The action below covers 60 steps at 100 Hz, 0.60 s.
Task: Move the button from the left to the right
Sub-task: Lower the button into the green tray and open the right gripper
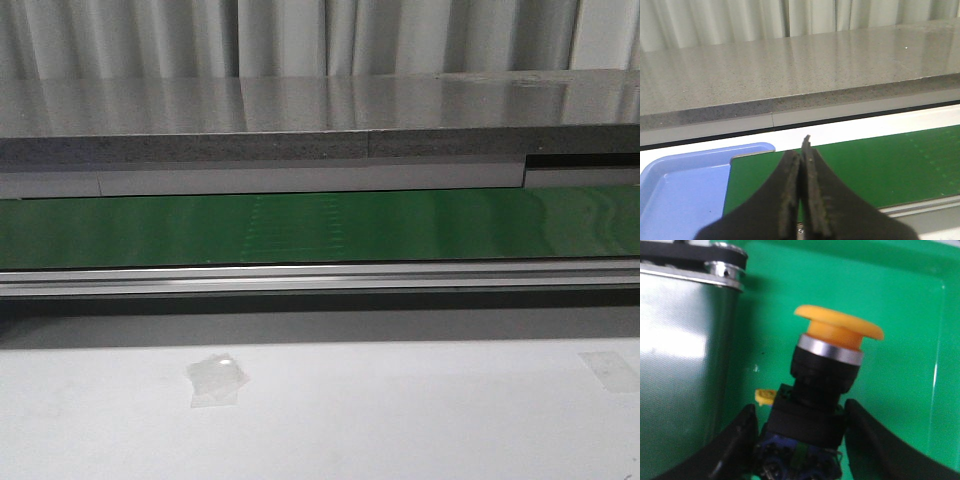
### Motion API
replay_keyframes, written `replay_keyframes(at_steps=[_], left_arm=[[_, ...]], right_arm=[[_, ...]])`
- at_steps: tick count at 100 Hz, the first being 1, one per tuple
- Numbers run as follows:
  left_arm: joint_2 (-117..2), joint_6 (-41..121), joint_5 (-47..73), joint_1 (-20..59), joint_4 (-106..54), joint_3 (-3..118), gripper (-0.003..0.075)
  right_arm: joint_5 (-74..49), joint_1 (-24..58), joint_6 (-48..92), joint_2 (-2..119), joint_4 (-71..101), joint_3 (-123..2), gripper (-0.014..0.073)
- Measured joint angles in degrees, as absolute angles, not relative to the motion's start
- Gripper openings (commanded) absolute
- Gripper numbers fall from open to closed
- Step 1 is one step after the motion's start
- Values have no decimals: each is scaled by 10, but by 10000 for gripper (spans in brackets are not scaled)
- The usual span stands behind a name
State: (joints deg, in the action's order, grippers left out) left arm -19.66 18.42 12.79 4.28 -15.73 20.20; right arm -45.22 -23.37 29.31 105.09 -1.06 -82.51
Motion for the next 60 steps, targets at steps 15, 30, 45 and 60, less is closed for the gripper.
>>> replay_keyframes(at_steps=[15,30,45,60], left_arm=[[-197,184,128,43,-157,202,-20],[-197,184,128,43,-157,202,-20],[-197,184,128,43,-157,202,-20],[-197,184,128,43,-157,202,-20]], right_arm=[[-450,-242,303,1082,-7,-825,175],[-446,-242,308,1107,0,-825,175],[-444,-242,310,1127,0,-825,175],[-441,-242,312,1130,0,-826,192]])
